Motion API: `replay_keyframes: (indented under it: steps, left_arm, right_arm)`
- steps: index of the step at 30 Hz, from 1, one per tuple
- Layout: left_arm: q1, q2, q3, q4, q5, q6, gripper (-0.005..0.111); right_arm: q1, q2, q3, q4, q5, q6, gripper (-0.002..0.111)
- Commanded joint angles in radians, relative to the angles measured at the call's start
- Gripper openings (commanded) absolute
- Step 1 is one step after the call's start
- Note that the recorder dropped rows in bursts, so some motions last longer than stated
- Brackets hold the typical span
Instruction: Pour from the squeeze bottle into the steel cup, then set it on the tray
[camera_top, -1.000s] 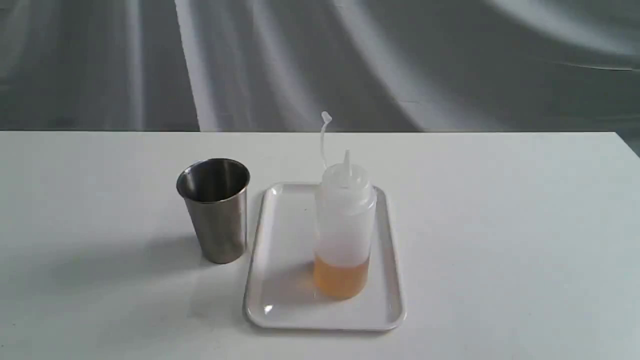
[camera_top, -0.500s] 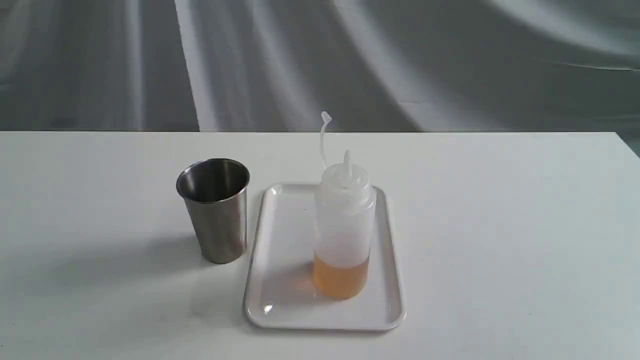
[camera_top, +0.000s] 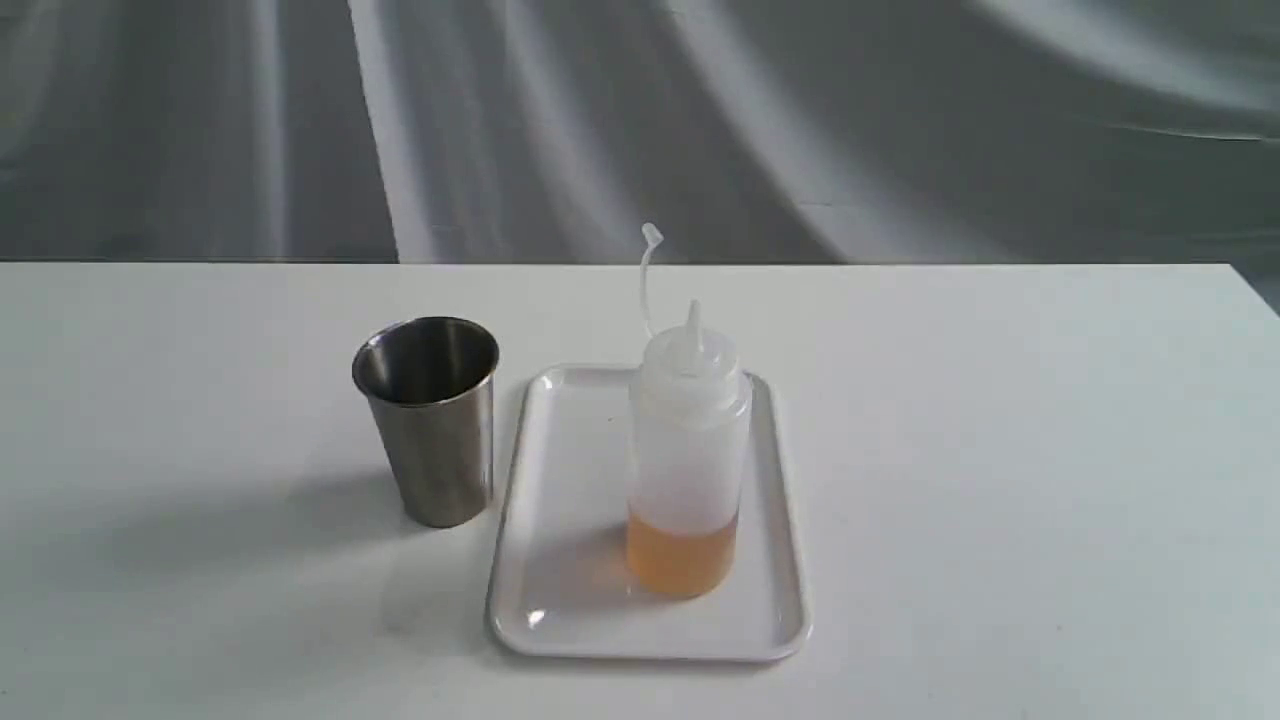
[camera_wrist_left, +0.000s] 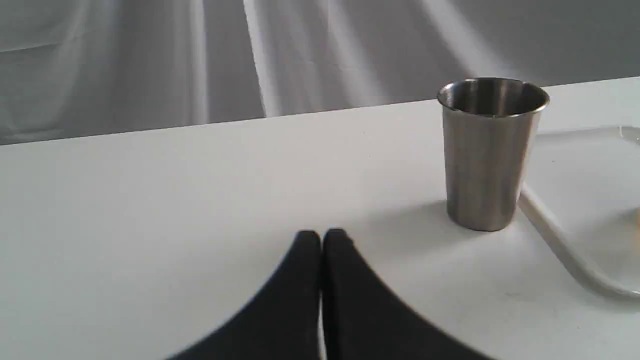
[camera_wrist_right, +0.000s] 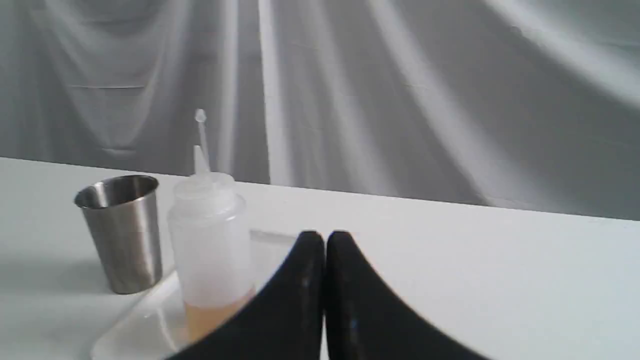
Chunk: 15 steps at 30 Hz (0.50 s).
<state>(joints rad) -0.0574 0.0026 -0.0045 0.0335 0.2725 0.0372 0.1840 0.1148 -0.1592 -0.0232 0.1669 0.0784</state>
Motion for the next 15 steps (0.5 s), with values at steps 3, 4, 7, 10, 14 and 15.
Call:
replay_keyframes:
  steps: [3,4,7,10,14,15]
  left_arm:
    - [-0.006,-0.003,0.004,-0.001,-0.007,-0.002,0.0]
    - [-0.006,-0.003,0.004,-0.001,-0.007,-0.002,0.0]
    - [-0.006,-0.003,0.004,-0.001,-0.007,-0.002,0.0]
    - [-0.006,-0.003,0.004,-0.001,-0.007,-0.005,0.0]
    - [-0.006,-0.003,0.004,-0.001,-0.007,-0.005,0.0]
    - [-0.006,-0.003,0.004,-0.001,-0.007,-0.005,0.0]
  right_arm:
    - [-0.062,-0.087,0.076,-0.029,0.003,0.004,0.0]
    - [-0.069,-0.101,0.093,-0.029,0.003,0.004,0.0]
    - [-0.089,-0.115,0.14,-0.031,0.003,0.004,0.0]
    - [-0.091,-0.115,0.159,-0.045,0.003,0.004,0.0]
    - [-0.091,-0.115,0.159,-0.052,0.07,0.004,0.0]
    - [-0.091,-0.115,0.159,-0.066,0.075,0.004,0.0]
